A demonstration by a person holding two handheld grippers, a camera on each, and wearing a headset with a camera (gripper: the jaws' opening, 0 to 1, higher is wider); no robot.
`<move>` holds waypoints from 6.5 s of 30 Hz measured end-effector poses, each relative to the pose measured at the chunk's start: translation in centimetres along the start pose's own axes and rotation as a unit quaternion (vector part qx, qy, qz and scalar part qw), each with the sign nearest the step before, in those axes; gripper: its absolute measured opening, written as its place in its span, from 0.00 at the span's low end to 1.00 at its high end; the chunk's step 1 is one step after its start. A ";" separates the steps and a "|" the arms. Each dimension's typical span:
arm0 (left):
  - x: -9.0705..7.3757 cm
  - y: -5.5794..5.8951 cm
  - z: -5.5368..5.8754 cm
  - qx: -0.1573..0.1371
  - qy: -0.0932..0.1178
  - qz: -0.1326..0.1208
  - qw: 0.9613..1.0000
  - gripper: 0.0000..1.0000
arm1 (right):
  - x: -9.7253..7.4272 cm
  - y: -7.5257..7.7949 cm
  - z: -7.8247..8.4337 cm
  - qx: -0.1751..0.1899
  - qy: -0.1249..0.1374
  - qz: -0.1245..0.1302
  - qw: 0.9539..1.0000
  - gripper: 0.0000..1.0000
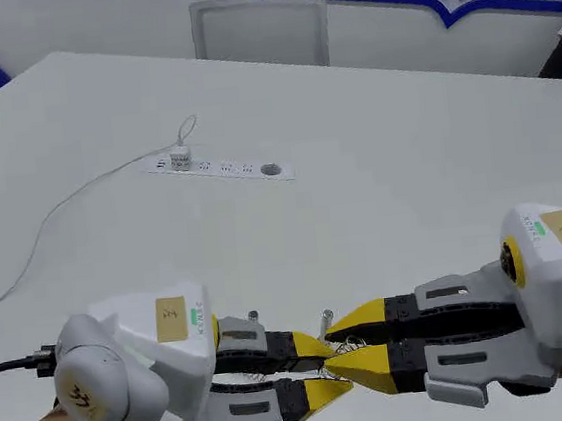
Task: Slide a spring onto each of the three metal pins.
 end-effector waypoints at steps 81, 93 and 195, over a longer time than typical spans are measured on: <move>-7.7 -4.4 2.7 -0.120 0.050 -0.224 0.966 1.00 | -4.5 7.0 11.7 0.142 -0.151 0.231 0.951 0.11; -7.0 -4.2 3.1 -0.132 0.045 -0.219 0.966 1.00 | -3.7 7.0 12.8 0.144 -0.169 0.218 0.950 0.11; -8.9 -4.0 4.3 -0.160 0.034 -0.243 0.956 1.00 | 4.7 3.2 12.8 0.040 -0.223 0.066 0.972 0.25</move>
Point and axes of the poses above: the centre of the closed fingertips' face, and the gripper's own axes: x roughly forward along the fingers, y roughly to its right, z roughly out of its underside, the point moved 10 cm from there along -x, roughly backward along the fingers, and after that the axes turned 15 degrees about -x, right-handed, at the moved point
